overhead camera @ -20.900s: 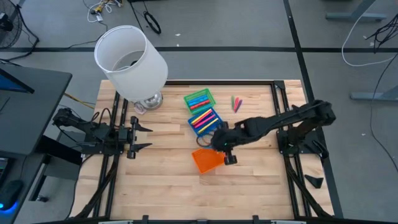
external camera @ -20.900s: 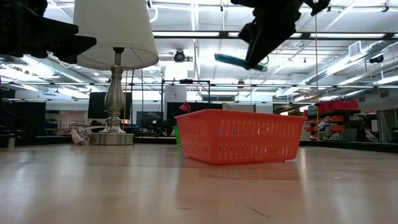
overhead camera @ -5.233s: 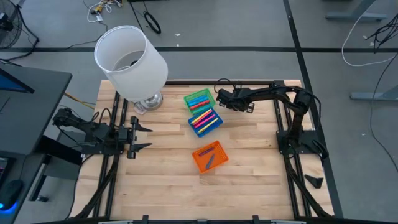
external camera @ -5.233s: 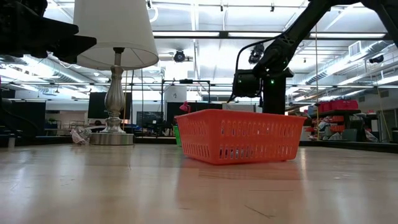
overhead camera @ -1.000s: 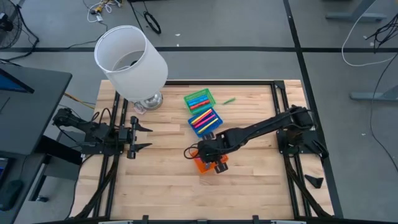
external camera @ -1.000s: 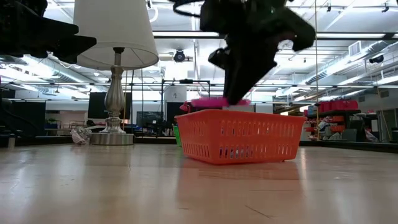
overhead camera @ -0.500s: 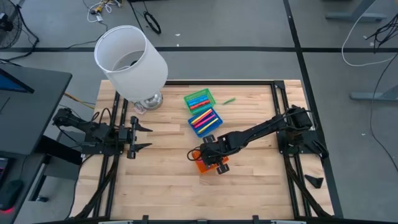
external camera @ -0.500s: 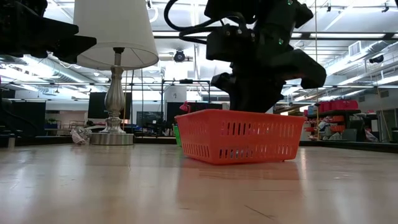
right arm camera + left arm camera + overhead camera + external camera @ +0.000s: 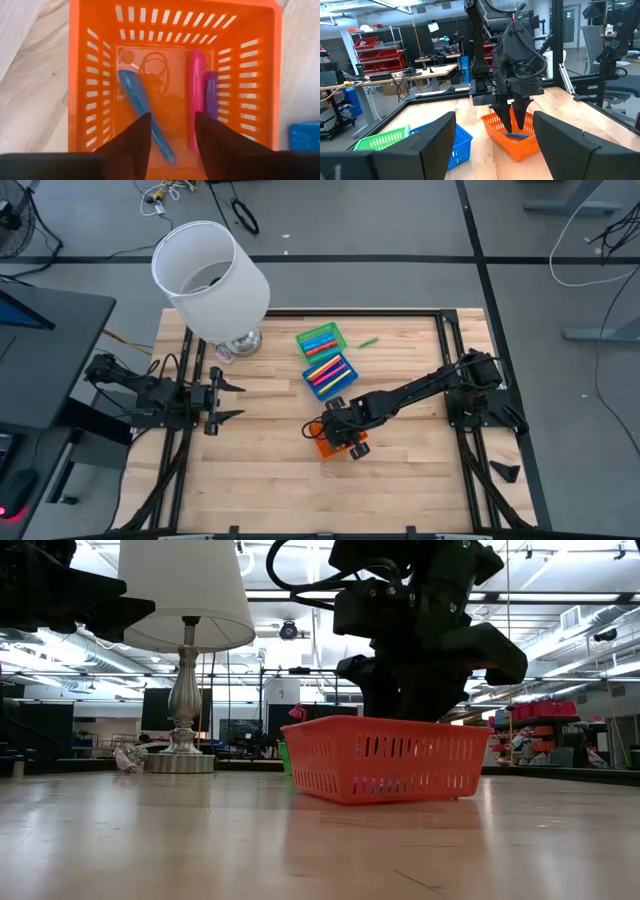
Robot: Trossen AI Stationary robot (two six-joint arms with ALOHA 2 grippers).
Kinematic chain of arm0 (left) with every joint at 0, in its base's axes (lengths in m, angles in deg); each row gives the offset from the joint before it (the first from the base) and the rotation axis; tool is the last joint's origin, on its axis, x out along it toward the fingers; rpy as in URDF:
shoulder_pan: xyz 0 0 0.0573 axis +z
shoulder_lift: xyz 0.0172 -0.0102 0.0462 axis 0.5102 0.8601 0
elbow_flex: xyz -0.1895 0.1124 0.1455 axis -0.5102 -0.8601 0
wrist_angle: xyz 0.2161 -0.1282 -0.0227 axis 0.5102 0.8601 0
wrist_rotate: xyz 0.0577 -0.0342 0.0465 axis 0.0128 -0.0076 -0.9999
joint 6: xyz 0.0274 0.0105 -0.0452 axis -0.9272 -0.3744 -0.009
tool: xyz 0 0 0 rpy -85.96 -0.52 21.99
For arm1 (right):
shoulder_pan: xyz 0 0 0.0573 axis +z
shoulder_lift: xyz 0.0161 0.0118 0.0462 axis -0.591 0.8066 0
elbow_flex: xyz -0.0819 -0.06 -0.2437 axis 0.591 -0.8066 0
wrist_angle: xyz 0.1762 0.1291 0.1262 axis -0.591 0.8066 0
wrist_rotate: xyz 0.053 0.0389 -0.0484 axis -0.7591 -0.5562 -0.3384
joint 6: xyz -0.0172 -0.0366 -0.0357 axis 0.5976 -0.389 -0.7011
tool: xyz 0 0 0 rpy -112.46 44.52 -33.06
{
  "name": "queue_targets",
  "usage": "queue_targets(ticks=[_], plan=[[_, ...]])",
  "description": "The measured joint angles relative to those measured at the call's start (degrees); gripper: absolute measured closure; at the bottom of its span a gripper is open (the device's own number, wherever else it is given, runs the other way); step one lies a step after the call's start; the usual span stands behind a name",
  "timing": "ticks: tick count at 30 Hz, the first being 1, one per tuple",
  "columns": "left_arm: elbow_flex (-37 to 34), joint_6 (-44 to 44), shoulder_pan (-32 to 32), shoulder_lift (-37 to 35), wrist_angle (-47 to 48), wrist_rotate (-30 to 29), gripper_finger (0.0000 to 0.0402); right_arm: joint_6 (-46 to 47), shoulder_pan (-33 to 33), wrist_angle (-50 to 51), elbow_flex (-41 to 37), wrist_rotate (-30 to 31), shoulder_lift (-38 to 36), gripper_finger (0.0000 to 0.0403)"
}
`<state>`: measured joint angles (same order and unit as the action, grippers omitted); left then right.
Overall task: Pick & Place Markers
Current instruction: Put the green marker pen into the orange bin
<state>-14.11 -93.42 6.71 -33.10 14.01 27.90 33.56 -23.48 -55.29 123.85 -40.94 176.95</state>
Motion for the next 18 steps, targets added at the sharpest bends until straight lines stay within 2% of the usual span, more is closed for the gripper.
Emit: queue_targets(ticks=[7, 18], plan=[[0.0, 0.0, 0.0, 0.0, 0.0, 0.0, 0.0129, 1.7, -0.1, 0.1, 0.0, -0.5, 0.0, 0.0216], [0.0, 0.0, 0.0, 0.0, 0.0, 0.0, 0.0129, 18.5, -1.8, 5.6, 2.5, 0.5, -4.8, 0.0214]])
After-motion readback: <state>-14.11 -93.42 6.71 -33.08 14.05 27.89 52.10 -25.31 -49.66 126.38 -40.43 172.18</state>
